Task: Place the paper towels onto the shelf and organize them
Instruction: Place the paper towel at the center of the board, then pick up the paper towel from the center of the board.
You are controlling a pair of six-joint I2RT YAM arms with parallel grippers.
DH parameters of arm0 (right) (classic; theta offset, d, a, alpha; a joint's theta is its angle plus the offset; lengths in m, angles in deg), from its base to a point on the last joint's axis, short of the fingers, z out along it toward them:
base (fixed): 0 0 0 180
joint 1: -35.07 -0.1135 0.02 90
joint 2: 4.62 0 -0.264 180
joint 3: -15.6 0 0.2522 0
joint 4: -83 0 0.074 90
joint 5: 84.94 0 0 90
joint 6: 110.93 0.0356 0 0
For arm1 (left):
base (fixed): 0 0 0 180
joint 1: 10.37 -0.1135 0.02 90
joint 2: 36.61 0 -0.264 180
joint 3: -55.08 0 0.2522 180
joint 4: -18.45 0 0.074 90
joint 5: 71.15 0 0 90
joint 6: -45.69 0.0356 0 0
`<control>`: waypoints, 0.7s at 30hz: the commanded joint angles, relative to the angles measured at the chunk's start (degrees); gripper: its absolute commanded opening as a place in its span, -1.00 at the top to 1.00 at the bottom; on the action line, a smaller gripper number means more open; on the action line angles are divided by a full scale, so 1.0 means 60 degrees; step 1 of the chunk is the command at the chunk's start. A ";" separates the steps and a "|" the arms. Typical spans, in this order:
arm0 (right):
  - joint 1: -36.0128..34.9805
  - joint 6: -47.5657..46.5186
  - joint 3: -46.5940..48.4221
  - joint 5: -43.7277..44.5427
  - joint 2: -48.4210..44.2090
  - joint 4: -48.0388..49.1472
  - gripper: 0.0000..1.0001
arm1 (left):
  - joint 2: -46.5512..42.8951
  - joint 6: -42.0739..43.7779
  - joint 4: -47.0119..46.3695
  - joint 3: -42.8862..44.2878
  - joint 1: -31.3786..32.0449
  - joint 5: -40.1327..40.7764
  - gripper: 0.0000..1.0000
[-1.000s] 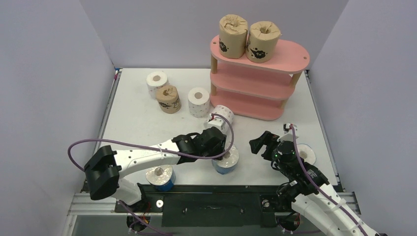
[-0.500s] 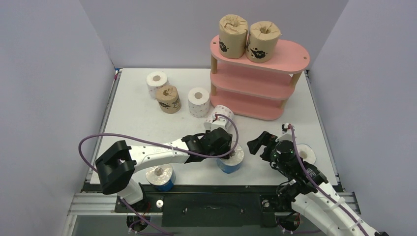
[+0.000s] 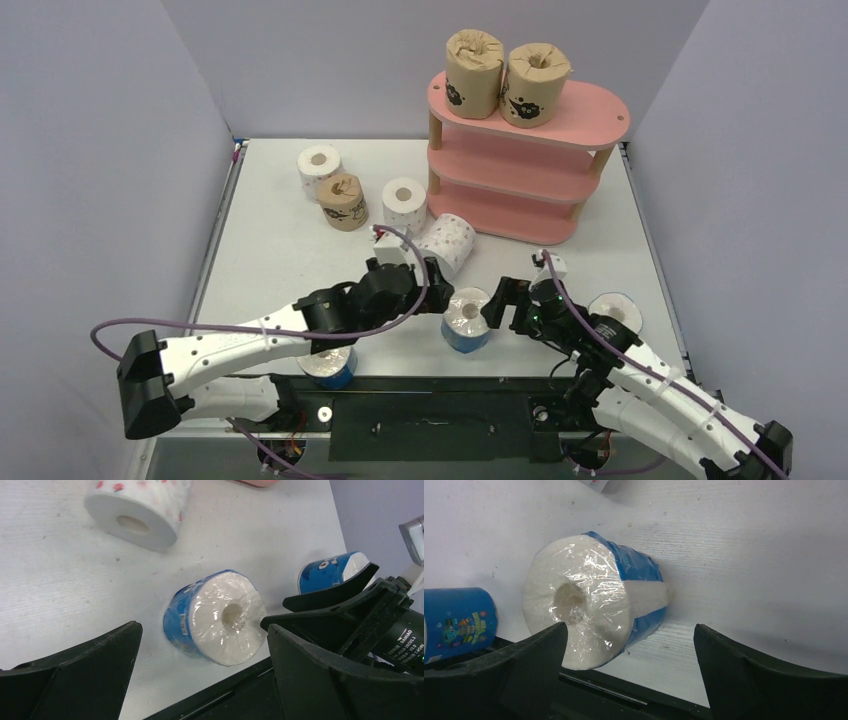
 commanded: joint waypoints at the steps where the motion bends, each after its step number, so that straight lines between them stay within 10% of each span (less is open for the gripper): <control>1: -0.0814 -0.0080 0.0665 0.0805 0.0833 0.0056 -0.81 | -0.1333 -0.0994 -0.0671 -0.1530 0.0046 0.1221 -0.93; 21: -0.1220 0.0662 0.0694 0.1847 0.2277 0.1292 -0.78 | -0.3061 -0.2220 -0.0426 -0.3225 0.0211 0.2042 -0.98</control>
